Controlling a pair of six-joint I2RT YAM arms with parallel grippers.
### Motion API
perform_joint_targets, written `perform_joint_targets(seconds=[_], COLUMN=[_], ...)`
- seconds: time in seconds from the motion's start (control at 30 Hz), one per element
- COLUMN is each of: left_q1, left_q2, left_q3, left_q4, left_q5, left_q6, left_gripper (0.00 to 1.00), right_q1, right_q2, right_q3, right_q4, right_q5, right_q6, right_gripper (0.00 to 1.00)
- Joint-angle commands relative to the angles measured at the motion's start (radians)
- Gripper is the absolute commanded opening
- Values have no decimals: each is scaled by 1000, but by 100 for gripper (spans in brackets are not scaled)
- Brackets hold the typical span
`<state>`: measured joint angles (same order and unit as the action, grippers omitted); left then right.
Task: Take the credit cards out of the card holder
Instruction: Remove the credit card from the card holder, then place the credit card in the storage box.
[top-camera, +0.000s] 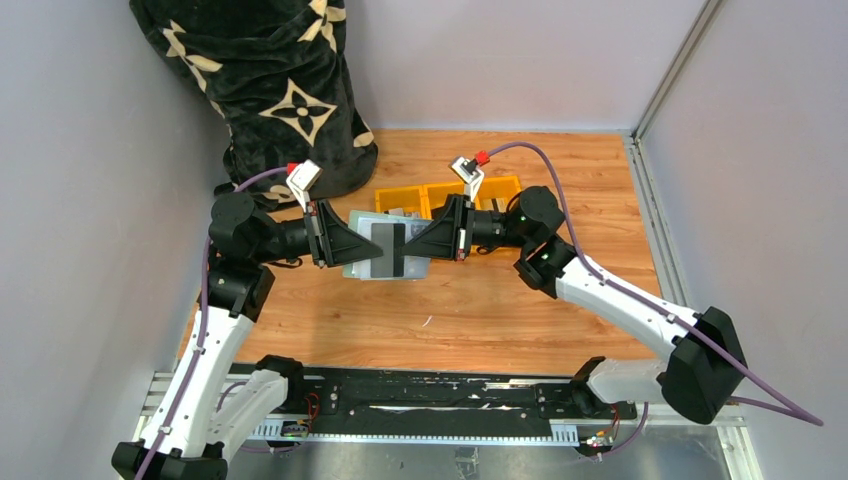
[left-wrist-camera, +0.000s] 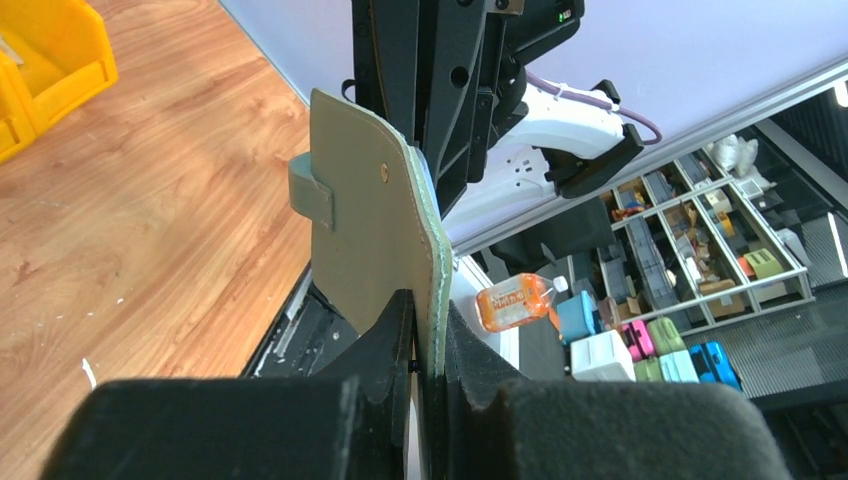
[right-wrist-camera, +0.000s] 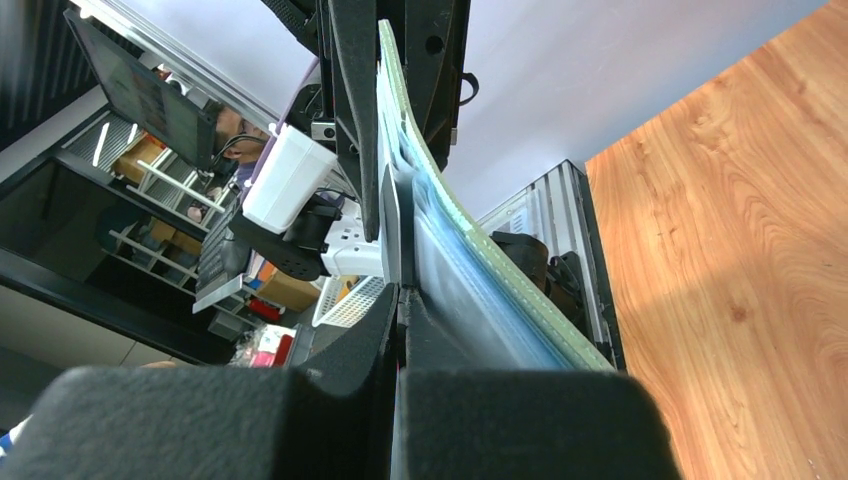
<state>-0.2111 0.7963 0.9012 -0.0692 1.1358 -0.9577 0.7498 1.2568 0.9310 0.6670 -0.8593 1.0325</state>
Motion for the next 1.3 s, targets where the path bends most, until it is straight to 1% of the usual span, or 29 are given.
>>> perform_joint_targets(seconds=[0.0, 0.1, 0.13, 0.17, 0.2, 0.27, 0.33, 0.4, 0.43, 0.5, 0.63, 0.73, 0.87, 0.93, 1.07, 1.17, 1.27], left_q1=[-5, -5, -5, -5, -5, -5, -5, -5, -5, -5, -5, -5, -5, -5, -5, -4, -5], left_q2=[-16, -15, -14, -16, -16, -18, -19, -19, -20, -20, -20, -12, -1, 2, 3, 2, -7], left_q3=[11, 10, 11, 13, 15, 20, 23, 28, 32, 39, 46, 64, 96, 107, 118, 124, 151], left_q4=[55, 46, 38, 28, 14, -5, -12, -26, -41, -72, -101, -135, -189, -208, -235, -258, -328], left_q5=[39, 22, 12, 4, -4, -16, -16, -17, -19, -22, -21, -19, -15, -12, -9, -7, -7], left_q6=[-15, -5, 2, 12, 25, 44, 49, 59, 72, 99, 130, 160, 210, 231, 263, 303, 416], left_gripper=[9, 3, 0, 0, 0, 0, 0, 0, 0, 0, 0, 0, 0, 0, 0, 0, 0], right_q1=[-14, -10, -8, -6, -1, 6, 10, 13, 15, 16, 15, -1, -70, -115, -210, -285, -343], right_q2=[-19, -15, -12, -7, -1, 17, 41, 62, 72, 93, 127, 127, 70, 25, -73, -117, -134], right_q3=[-17, -12, -14, -14, -15, -14, -10, -7, -5, 4, 8, -3, -44, -59, -60, -26, 27], right_q4=[-72, -45, -21, 3, 28, 77, 132, 185, 206, 244, 350, 363, 300, 215, -25, -262, -554], right_q5=[19, 12, 11, 14, 17, 20, 18, 15, 14, 12, -11, -27, -40, -44, -43, -18, 93], right_q6=[-65, -46, -28, -9, 12, 46, 80, 118, 132, 159, 227, 241, 196, 139, -8, -153, -347], right_gripper=[0, 1, 6, 22, 30, 40, 45, 46, 46, 40, 15, 0, 0, 0, 0, 0, 0])
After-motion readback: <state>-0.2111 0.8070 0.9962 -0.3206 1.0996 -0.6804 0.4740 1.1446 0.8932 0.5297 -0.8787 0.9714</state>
